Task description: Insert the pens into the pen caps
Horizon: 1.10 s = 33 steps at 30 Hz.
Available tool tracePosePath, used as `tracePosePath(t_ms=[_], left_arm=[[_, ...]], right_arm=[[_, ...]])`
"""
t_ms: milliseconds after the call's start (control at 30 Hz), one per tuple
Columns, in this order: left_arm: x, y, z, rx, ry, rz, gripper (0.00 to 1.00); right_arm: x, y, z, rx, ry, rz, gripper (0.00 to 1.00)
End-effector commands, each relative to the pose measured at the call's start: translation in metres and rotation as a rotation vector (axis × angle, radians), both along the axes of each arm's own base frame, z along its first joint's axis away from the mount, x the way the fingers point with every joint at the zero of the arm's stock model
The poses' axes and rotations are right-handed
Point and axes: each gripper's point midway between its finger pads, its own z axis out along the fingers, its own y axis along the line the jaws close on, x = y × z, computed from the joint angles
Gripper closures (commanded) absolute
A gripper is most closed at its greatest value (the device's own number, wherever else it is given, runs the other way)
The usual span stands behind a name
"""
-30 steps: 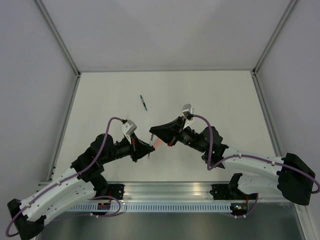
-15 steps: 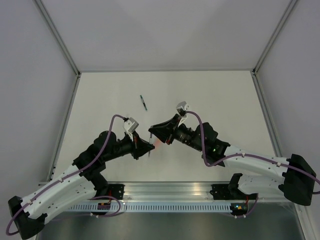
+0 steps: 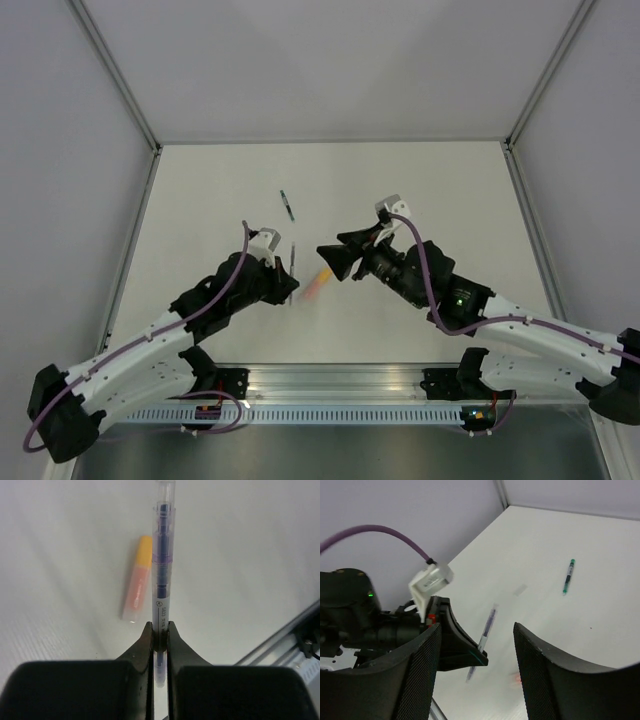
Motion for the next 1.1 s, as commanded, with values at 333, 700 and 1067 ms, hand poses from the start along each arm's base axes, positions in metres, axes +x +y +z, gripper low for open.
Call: tracePosePath(t_ms=[333,700,1067], left_arm=[[0.034,0.011,-0.095,0.363,0.306,0.21,0.98],[0.034,0.015,-0.119,0.46,0.383,0.229,0.97],[0.033,0.015,-0.124,0.483,0.417,0.24,0.75]], right_arm=[[-0.004,-0.062,-0.015,-0.022,-0.067,-0.138,0.33],[-0.013,-0.07,-0.01,0.001,-0.078,-0.113,0.32],[-0.014,-0.068,-0.013,-0.005,-0.072,-0.103,0.31]])
